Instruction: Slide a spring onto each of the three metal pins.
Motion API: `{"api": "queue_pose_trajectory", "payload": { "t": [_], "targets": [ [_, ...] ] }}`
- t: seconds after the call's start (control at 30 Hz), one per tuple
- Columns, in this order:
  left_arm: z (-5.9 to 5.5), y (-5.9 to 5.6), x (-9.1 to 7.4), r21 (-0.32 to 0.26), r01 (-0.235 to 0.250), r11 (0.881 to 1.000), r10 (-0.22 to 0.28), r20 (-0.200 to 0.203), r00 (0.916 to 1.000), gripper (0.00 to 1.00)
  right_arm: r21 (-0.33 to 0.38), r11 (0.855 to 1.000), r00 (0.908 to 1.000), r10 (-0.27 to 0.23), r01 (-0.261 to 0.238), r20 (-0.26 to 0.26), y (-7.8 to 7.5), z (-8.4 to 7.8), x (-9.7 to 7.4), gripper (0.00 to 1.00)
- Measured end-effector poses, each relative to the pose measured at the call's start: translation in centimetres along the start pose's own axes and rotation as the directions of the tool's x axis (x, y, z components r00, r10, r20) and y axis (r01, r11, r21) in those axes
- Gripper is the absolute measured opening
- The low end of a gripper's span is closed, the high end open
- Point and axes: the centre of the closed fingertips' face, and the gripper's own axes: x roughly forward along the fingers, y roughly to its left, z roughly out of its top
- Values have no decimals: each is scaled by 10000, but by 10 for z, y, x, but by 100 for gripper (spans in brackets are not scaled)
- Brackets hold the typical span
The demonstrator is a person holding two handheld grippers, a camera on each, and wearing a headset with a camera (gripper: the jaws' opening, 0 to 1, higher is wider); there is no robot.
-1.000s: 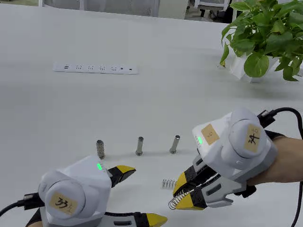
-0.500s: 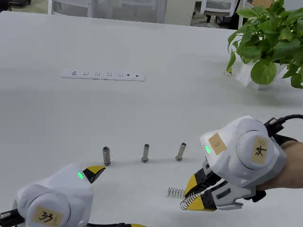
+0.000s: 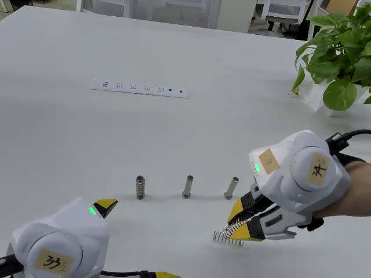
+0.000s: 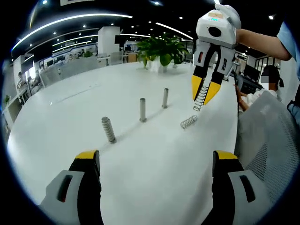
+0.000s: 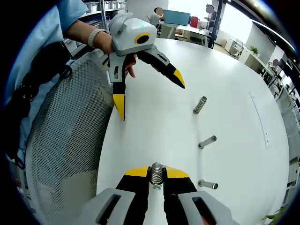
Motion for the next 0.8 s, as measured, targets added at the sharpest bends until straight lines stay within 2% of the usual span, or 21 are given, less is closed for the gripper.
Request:
{"api": "queue_pose_trajectory", "payload": {
  "t": [0.13,0.4,0.8],
  "targets": [
    [-2,4,-3,-112,-104,9999,104,37,9999,99,-314,9995,9999,-99,94,-141,-15,6,-3,8],
    [-8,8,-5,-134,-160,9998,158,-135,9998,98,-974,9950,9986,-261,216,-452,-45,16,-7,8],
    [-9,11,-5,-157,-165,9997,162,-181,9997,97,-1497,9886,9968,-298,184,-738,-77,31,-5,8]
  ]
}}
